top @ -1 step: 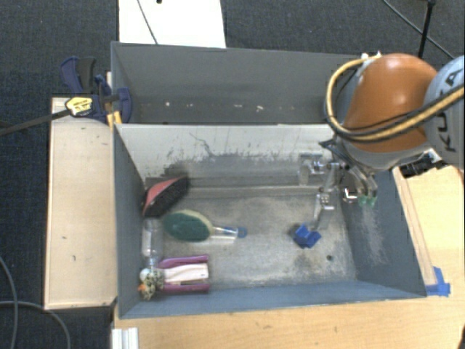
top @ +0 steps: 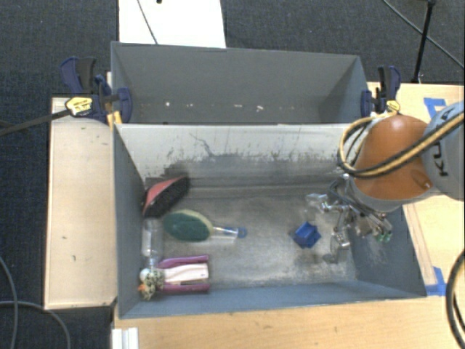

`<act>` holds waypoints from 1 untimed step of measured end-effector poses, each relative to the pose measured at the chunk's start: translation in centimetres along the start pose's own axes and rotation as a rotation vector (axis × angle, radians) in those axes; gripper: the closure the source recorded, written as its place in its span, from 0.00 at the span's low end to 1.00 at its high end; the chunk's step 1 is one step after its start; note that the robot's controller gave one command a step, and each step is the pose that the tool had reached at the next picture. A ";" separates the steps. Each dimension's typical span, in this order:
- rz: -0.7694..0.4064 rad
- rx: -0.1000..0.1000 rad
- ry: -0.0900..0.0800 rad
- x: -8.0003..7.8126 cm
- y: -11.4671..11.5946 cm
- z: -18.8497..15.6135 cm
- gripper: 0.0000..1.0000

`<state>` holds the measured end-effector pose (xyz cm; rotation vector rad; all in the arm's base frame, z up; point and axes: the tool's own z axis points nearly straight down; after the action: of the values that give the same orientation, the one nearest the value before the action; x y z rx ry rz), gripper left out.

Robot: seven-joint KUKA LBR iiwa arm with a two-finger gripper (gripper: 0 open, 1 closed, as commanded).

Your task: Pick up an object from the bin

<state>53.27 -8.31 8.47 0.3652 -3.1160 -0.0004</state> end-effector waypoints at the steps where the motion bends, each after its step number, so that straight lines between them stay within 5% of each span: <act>1: 0.034 -0.002 -0.004 -0.1 3.6 1.5 0.00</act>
Offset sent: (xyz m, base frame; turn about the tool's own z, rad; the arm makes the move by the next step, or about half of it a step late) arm -0.0072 0.0329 -0.0147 0.0367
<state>52.55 -4.77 6.94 0.3122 -3.1256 -0.0035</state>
